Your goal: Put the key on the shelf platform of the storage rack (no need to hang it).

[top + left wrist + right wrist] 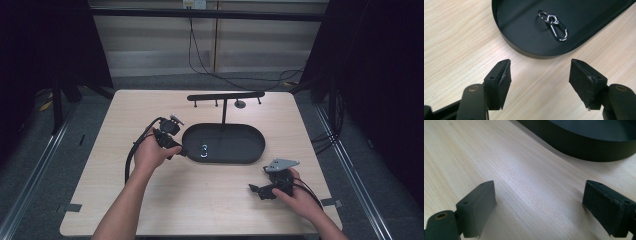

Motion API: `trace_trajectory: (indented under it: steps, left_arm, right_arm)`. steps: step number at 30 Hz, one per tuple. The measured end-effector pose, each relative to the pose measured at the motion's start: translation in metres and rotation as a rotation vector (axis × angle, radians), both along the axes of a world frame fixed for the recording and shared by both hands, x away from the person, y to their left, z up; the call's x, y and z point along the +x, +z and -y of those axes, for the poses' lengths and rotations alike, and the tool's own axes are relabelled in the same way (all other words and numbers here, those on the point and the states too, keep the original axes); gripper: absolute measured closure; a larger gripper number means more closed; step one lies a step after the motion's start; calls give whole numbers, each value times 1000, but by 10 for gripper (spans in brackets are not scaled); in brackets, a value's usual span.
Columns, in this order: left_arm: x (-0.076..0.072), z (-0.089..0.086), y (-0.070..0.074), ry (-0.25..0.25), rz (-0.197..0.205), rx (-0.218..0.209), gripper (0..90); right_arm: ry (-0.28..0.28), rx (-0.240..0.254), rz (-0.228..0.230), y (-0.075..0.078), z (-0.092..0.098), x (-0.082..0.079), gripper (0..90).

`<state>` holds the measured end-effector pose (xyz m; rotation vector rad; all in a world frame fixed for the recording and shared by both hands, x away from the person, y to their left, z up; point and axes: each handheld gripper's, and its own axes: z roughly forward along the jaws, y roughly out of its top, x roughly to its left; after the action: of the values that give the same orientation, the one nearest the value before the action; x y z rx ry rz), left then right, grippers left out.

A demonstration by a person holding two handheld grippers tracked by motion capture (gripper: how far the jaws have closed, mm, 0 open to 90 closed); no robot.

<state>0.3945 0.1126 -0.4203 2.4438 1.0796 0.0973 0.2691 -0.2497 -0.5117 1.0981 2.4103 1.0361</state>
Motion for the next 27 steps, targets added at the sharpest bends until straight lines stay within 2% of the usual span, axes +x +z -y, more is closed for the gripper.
trace_trajectory:
  steps: [10,27]
  left_arm:
    - [-4,-12,-2,-5,3,8,331]
    - [-12,-34,-4,19,4,-12,321]
  right_arm:
    - [1,0,1,0,0,0,108]
    - [0,0,0,0,0,0,108]
